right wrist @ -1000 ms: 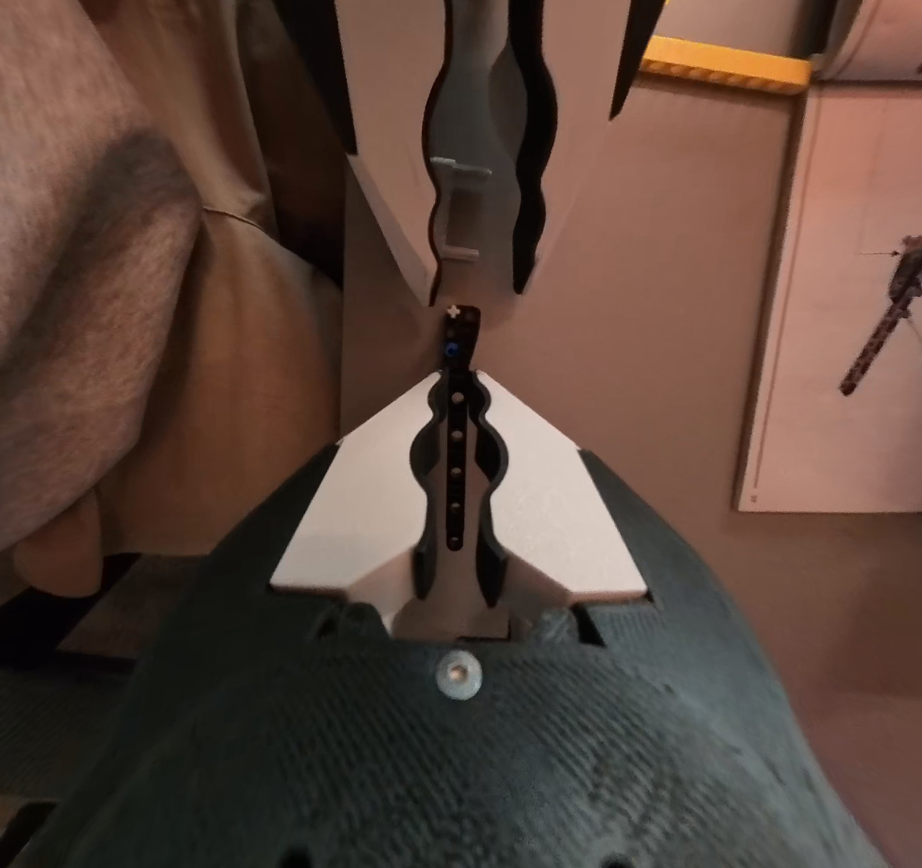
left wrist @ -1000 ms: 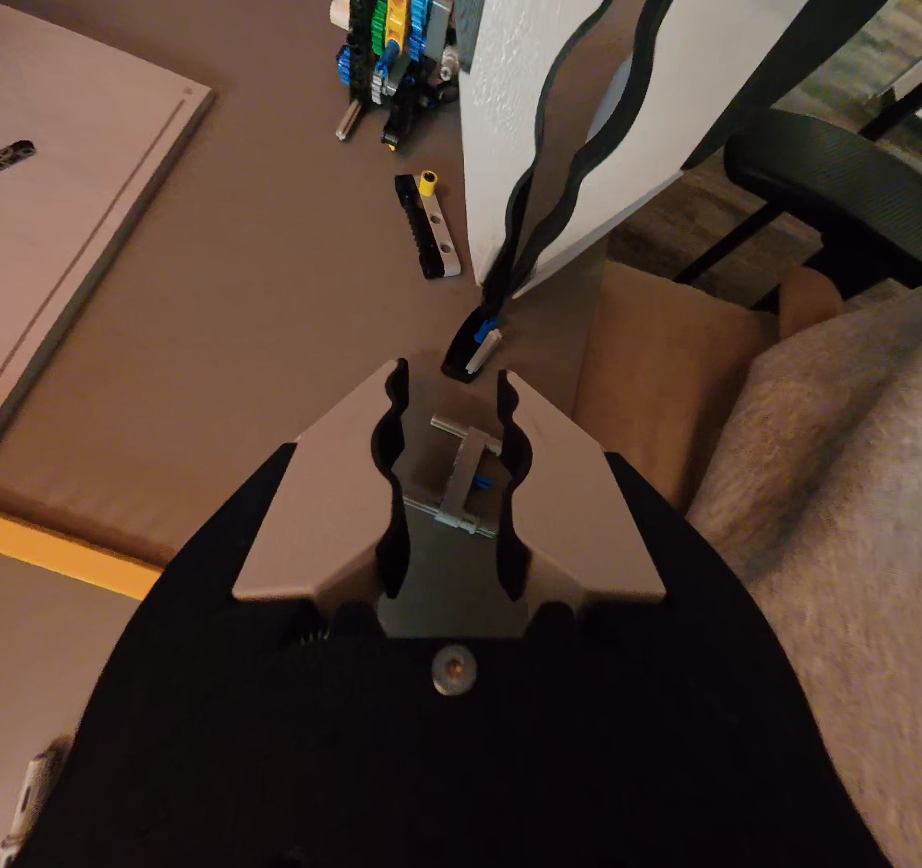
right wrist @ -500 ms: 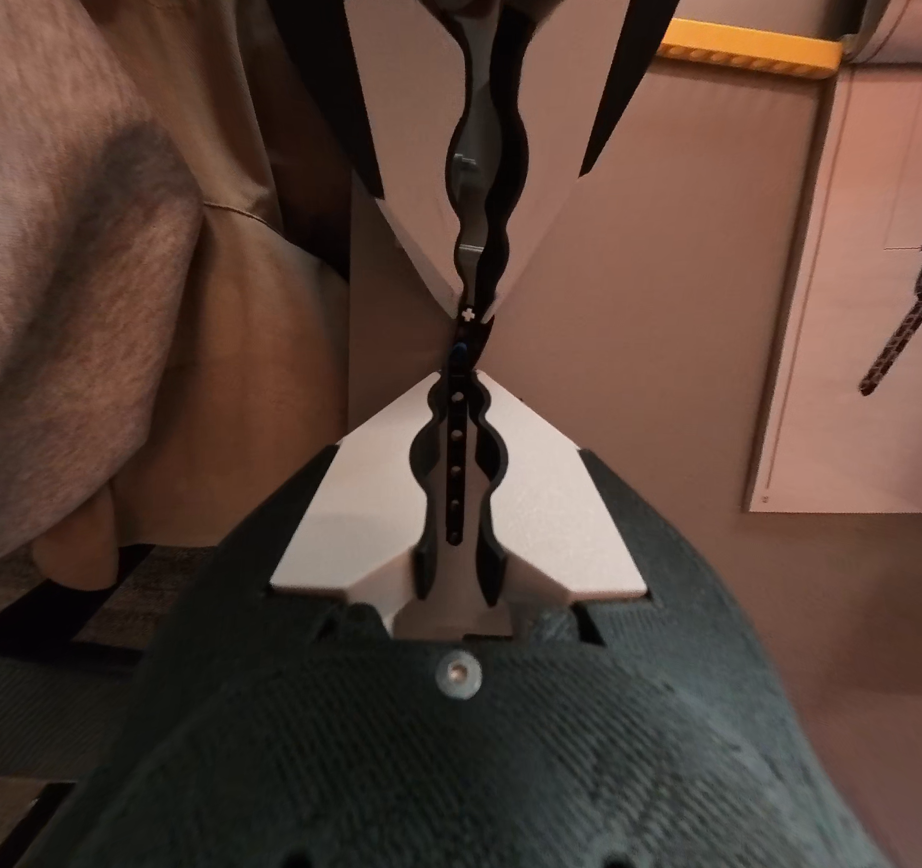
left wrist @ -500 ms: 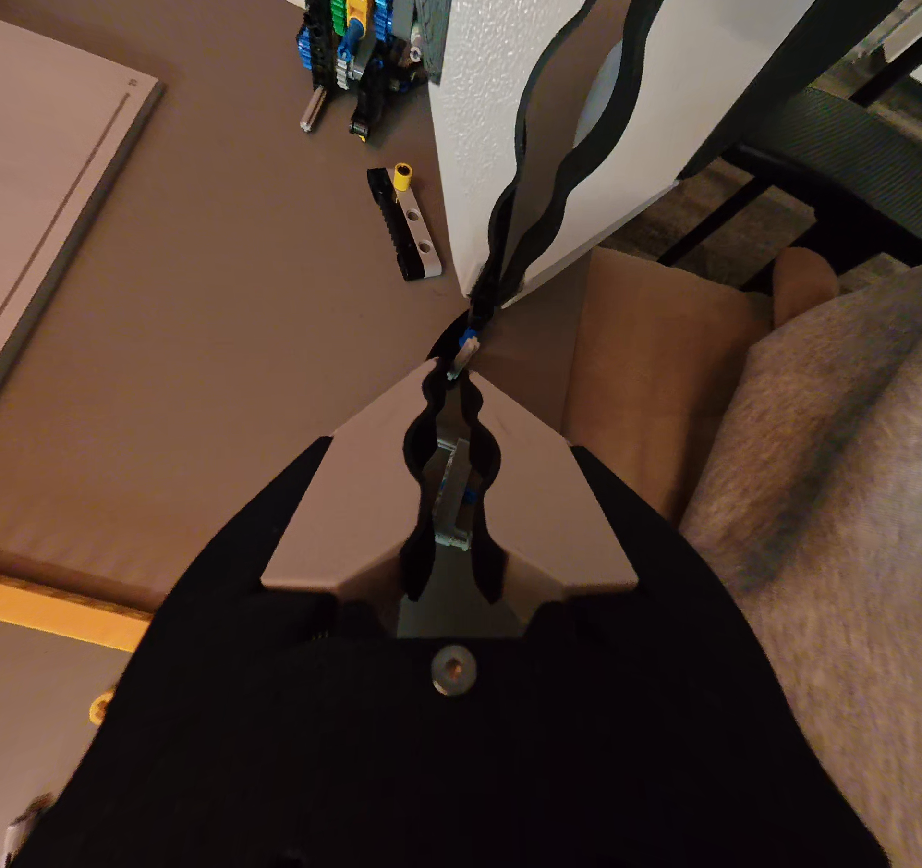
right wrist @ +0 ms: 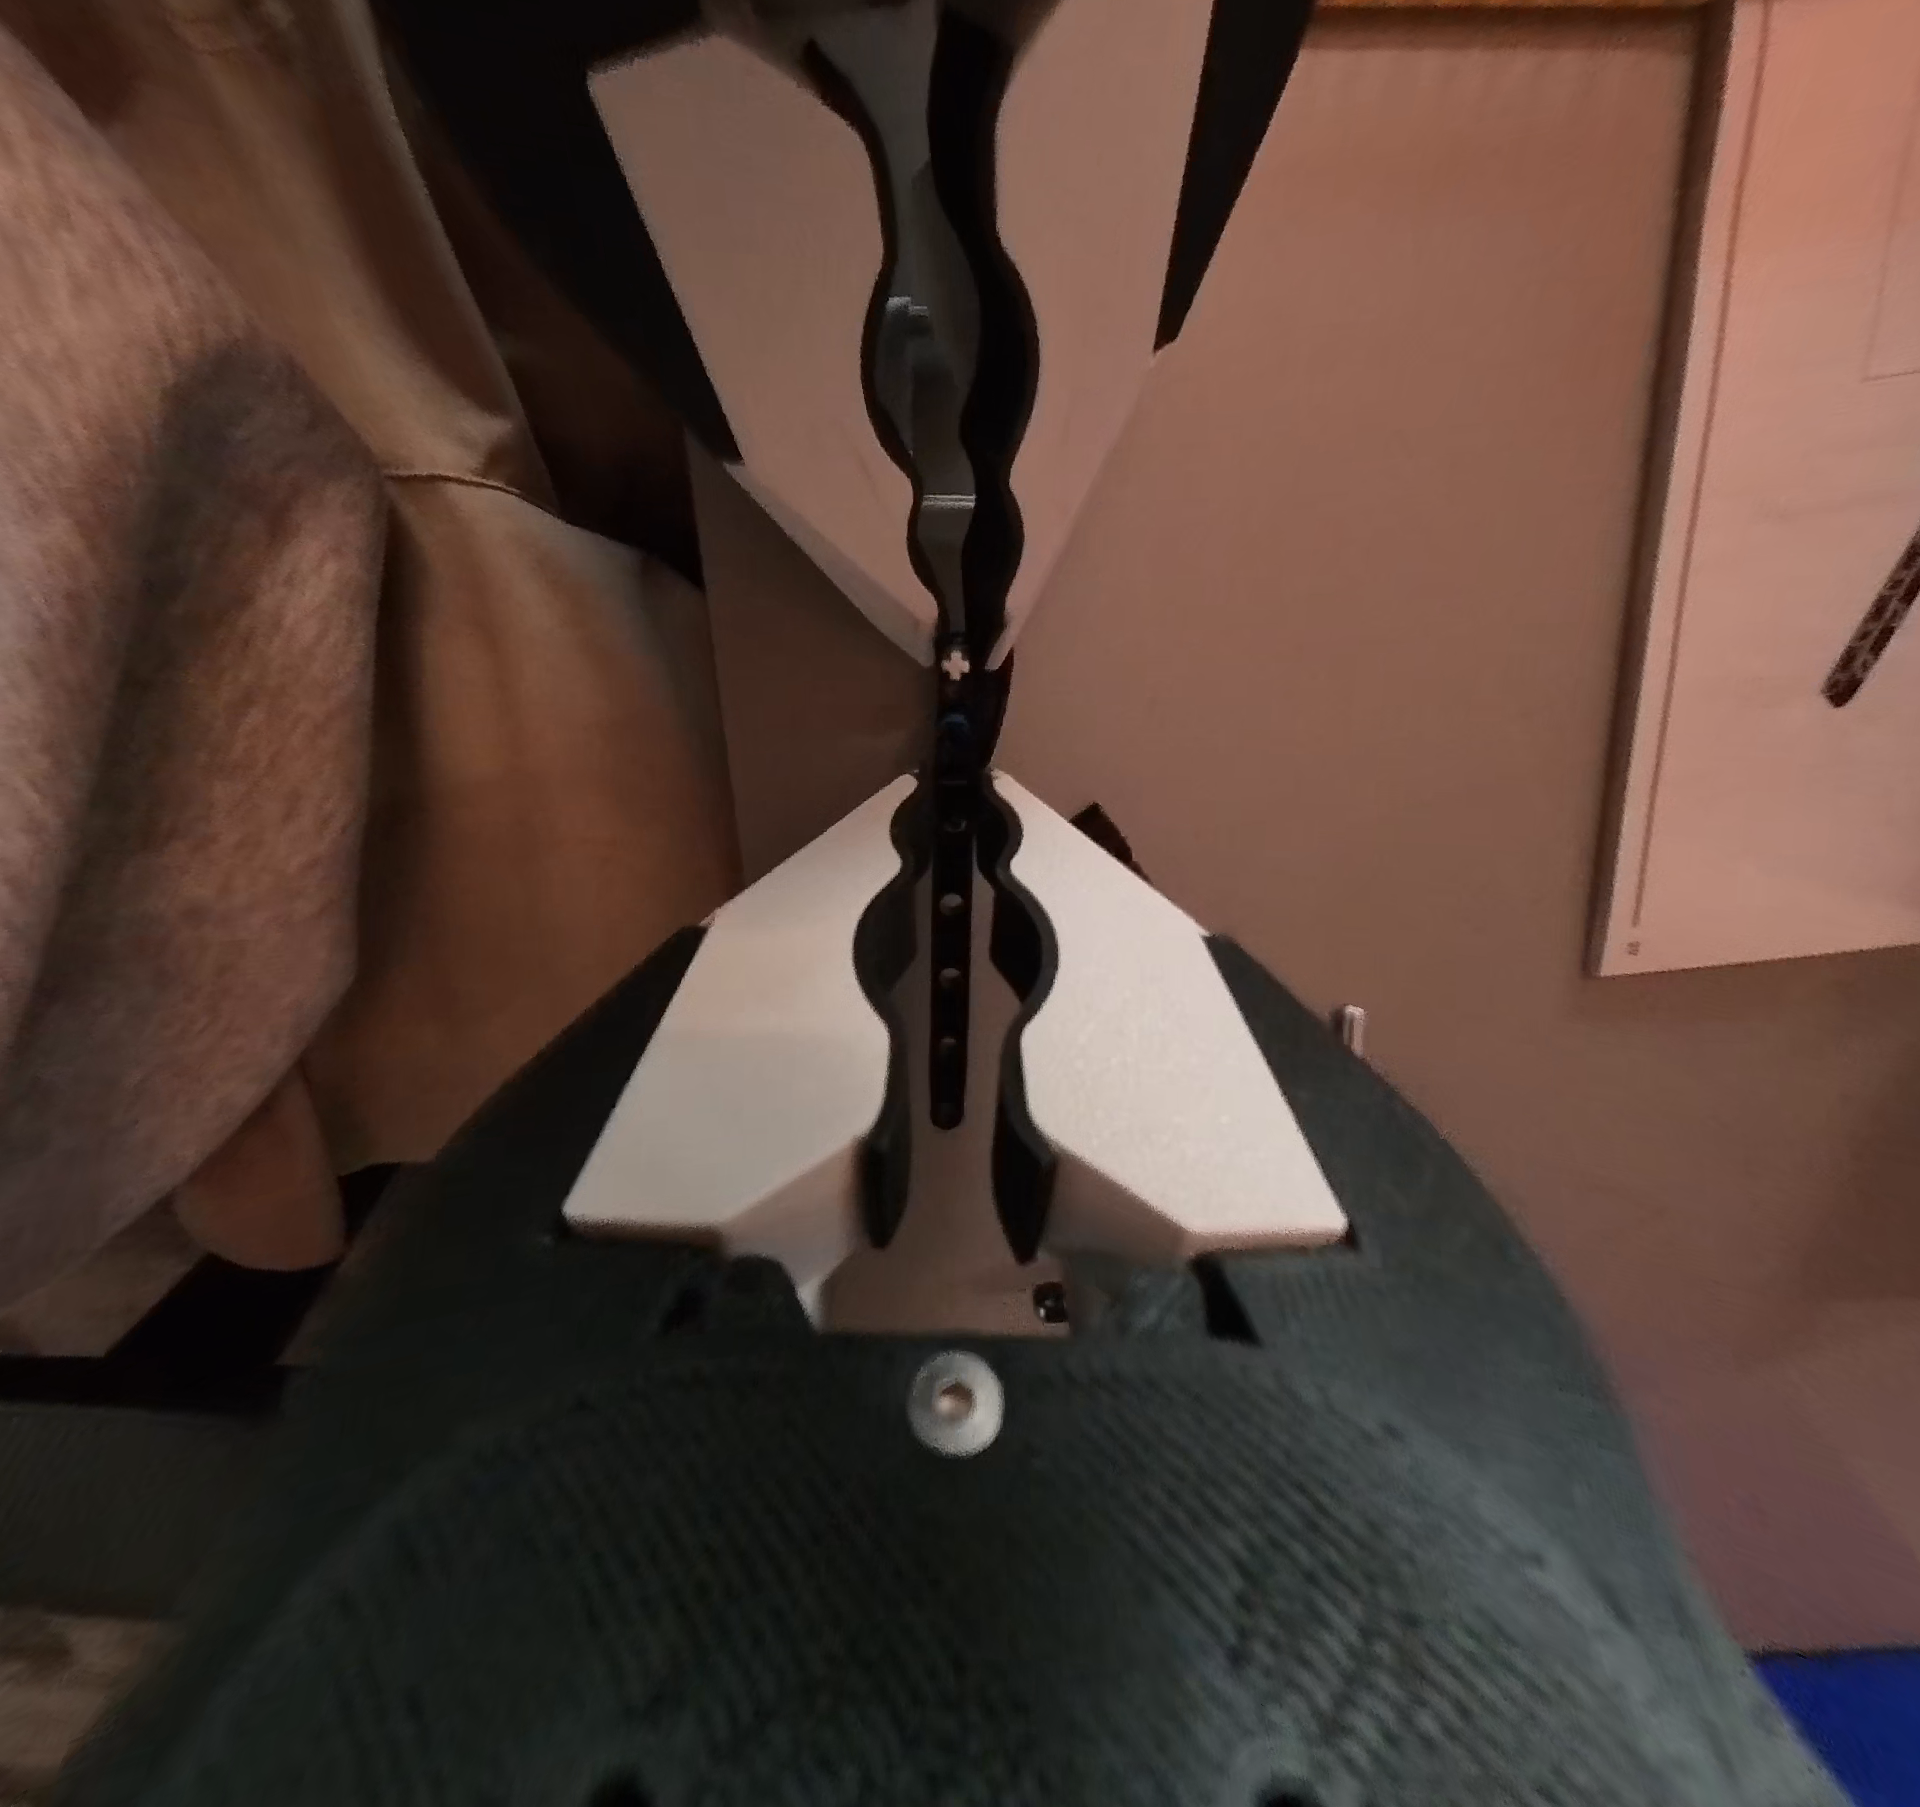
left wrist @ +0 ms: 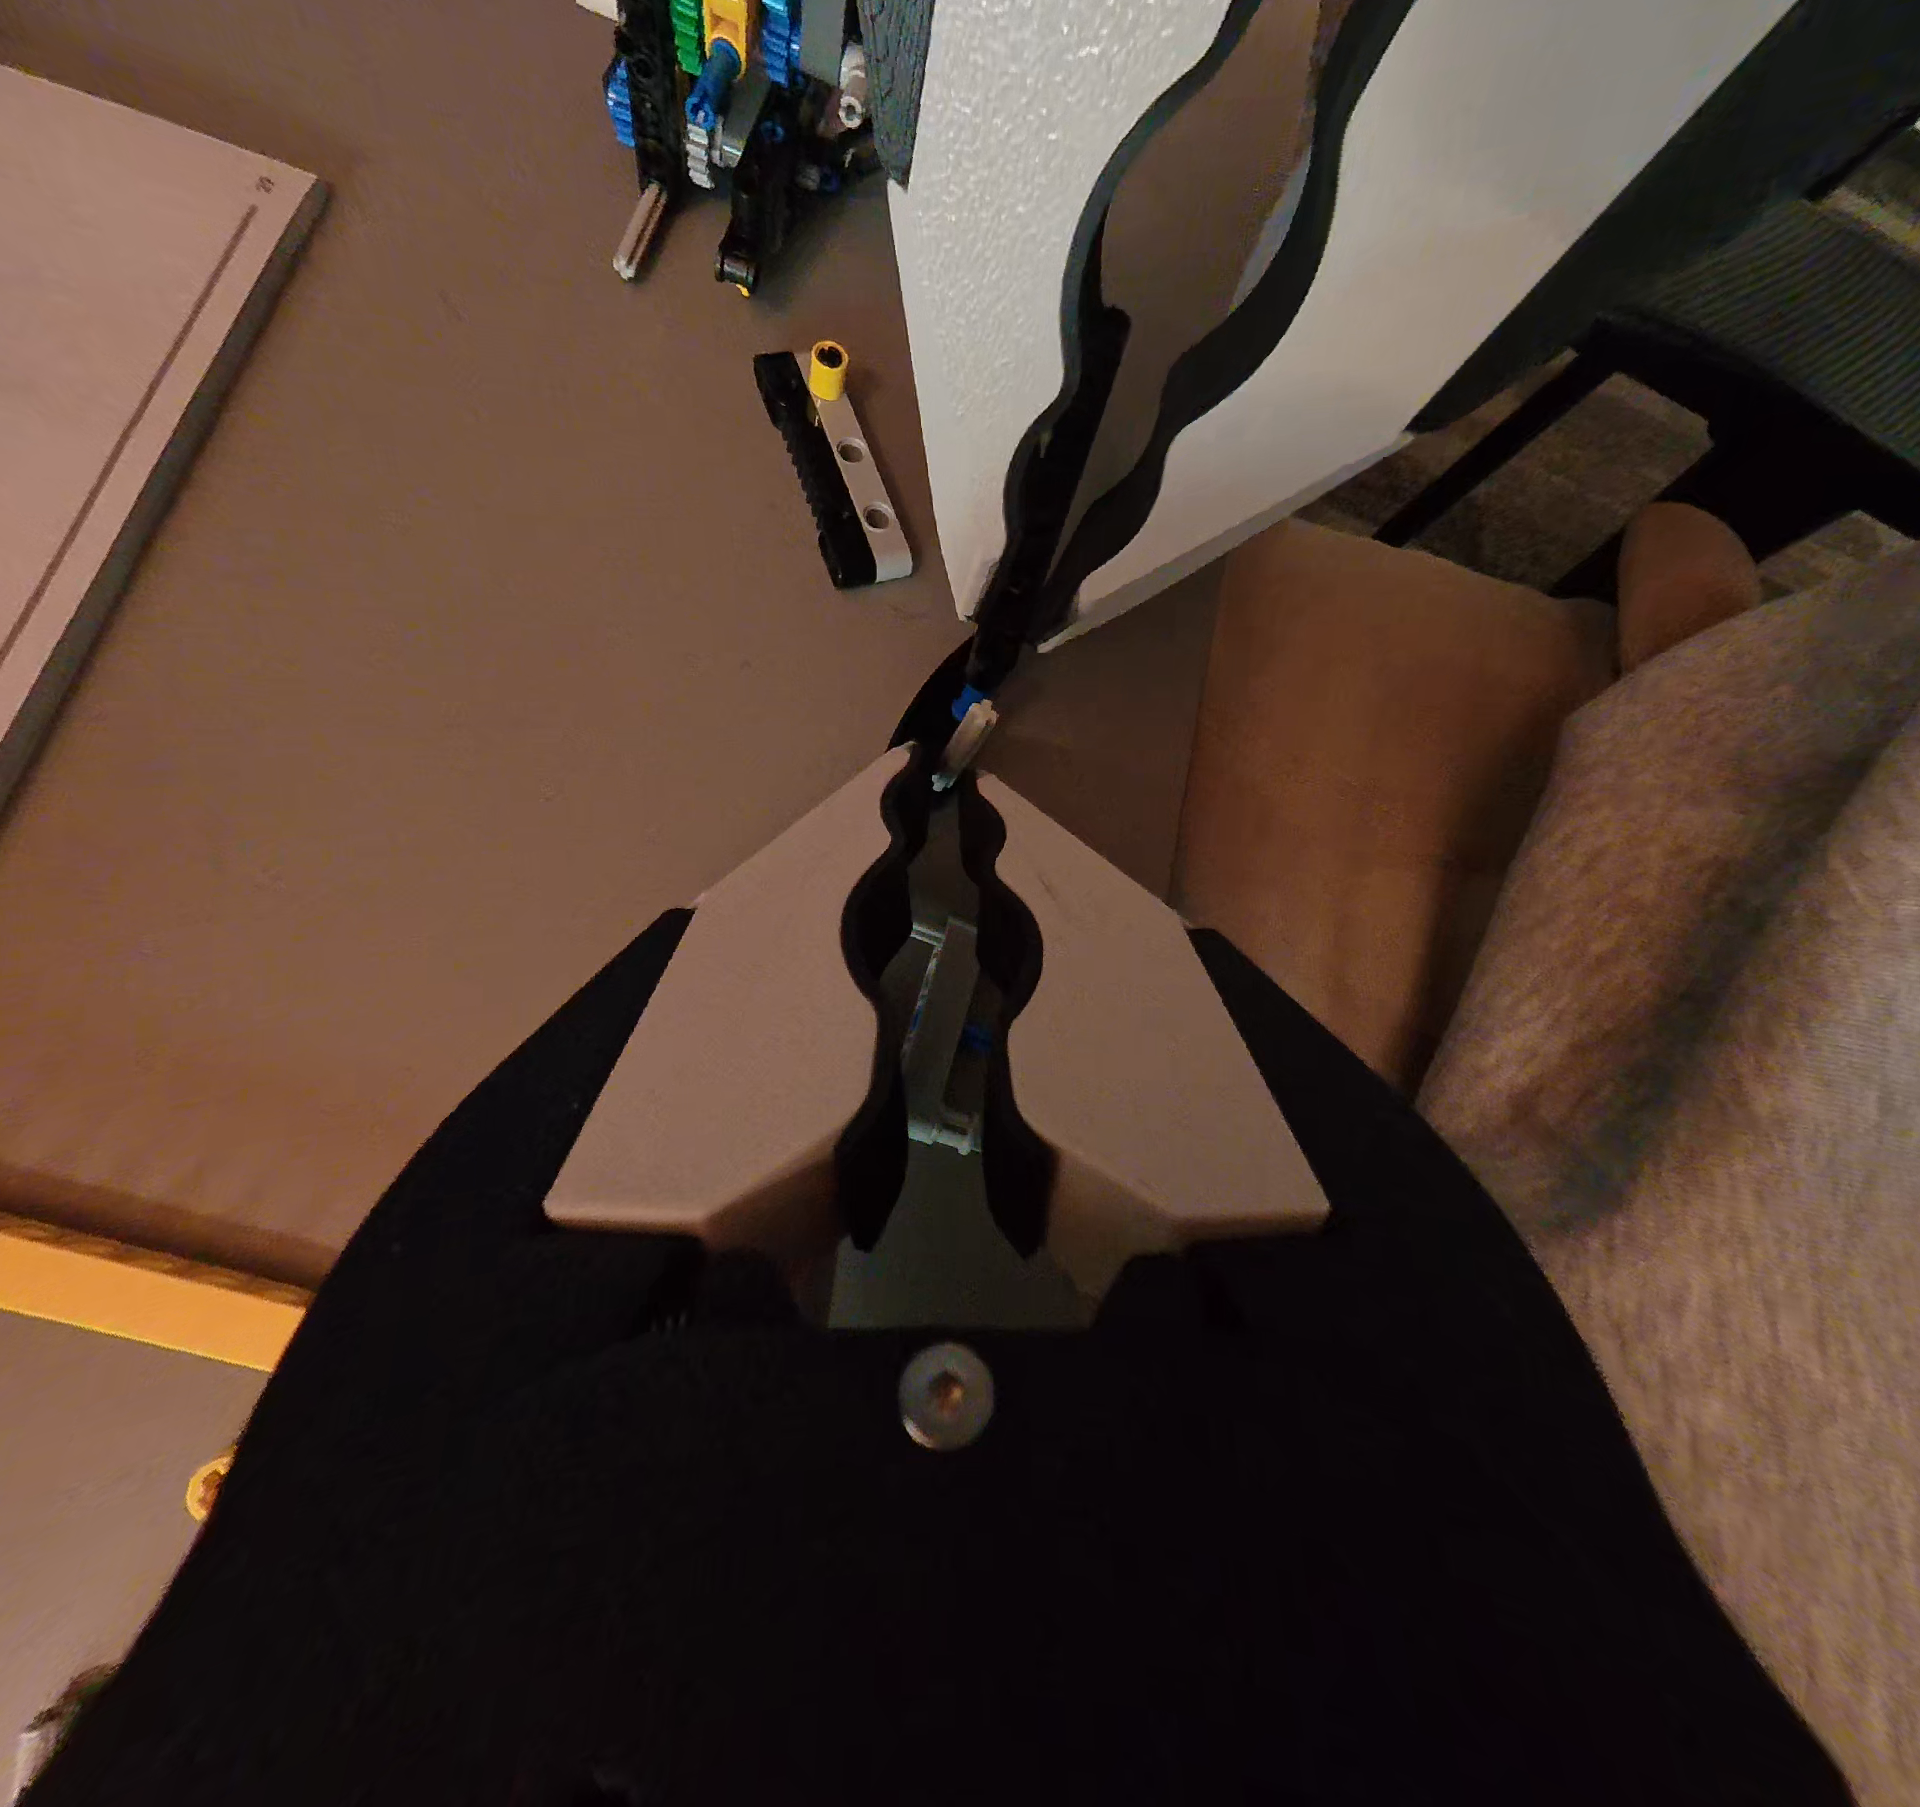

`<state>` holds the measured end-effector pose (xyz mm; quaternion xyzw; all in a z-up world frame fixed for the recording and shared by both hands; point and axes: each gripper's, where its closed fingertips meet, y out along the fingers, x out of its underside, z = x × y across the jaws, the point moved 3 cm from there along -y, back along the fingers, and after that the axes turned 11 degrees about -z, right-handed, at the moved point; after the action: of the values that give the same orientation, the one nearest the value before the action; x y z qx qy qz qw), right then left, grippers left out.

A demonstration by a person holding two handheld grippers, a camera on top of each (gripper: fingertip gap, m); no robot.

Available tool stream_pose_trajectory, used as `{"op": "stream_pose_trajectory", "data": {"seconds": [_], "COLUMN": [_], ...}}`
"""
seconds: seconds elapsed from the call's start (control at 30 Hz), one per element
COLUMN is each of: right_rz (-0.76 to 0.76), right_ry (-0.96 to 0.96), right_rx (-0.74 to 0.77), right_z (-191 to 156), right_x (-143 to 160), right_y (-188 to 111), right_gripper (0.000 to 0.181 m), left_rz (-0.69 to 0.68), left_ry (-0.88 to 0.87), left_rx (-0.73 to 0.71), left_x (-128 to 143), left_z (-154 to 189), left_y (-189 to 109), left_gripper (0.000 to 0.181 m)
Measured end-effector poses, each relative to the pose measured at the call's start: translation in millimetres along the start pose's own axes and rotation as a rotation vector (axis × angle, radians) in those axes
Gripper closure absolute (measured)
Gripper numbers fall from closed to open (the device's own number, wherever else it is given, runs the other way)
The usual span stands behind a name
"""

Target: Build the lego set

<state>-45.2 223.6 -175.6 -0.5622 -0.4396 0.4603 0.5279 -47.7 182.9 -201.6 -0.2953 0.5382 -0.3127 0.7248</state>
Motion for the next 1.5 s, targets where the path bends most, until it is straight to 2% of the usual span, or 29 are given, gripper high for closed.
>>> {"op": "stream_pose_trajectory", "data": {"seconds": [0.9,1.17,1.5], "right_rz": [-0.071,0.004,0.216], "right_ry": [0.036,0.011,0.081], "right_rx": [0.009,0.055,0.09], "right_z": [-0.2,-1.3,-3.8], "right_x": [-2.6,-1.6,2.3], "right_y": [0.3,0.5,4.6], "right_gripper": [0.175,0.175,0.174], "left_rz": [0.004,0.006,0.006], "left_ry": [-0.015,-0.023,-0.023], "left_rx": [0.01,0.014,0.012], "left_x": [0.2,0.6,0.6], "left_z": [-1.2,-1.4,-1.4], "left_y": [-0.8,-1.1,-1.1], "left_gripper": [0.18,0.18,0.179]}}
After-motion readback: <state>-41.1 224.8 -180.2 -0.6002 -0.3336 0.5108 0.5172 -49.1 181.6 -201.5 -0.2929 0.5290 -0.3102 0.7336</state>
